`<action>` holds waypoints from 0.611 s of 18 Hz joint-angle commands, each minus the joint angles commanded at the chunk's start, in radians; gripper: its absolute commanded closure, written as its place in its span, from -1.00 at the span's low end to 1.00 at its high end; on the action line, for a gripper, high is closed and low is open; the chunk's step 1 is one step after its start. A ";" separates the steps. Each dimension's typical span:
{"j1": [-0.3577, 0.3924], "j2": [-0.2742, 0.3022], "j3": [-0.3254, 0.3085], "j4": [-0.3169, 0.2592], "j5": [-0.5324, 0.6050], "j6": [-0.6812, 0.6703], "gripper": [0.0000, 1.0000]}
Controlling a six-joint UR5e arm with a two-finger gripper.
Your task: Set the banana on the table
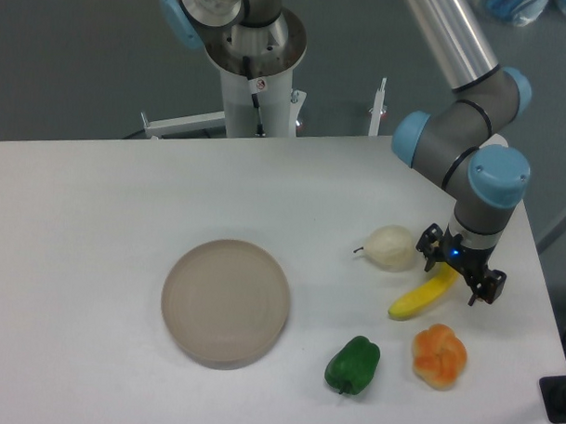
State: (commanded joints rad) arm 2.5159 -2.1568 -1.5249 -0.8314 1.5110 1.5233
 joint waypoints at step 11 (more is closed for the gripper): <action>-0.141 0.008 0.144 -0.003 0.023 -0.084 -1.00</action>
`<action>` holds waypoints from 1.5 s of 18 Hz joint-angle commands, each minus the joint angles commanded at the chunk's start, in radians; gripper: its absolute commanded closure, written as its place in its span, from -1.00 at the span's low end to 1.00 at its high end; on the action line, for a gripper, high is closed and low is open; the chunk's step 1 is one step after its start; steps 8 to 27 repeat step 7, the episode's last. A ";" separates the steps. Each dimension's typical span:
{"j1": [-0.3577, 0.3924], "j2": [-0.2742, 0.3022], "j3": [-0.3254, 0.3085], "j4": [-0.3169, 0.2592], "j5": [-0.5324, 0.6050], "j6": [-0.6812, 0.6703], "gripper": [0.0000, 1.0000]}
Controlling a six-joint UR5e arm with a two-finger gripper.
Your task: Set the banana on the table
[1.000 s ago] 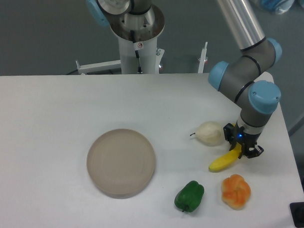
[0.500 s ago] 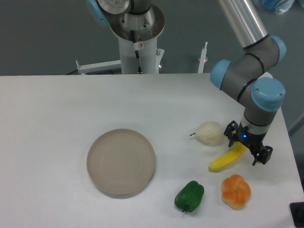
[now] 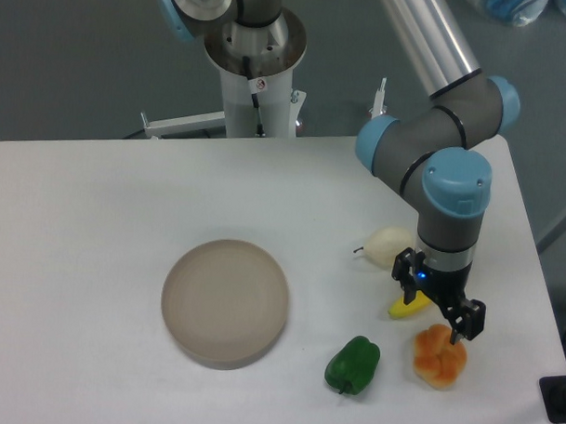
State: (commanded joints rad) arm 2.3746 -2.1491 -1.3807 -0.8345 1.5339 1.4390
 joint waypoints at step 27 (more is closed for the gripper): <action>-0.009 -0.011 0.029 -0.002 0.008 -0.038 -1.00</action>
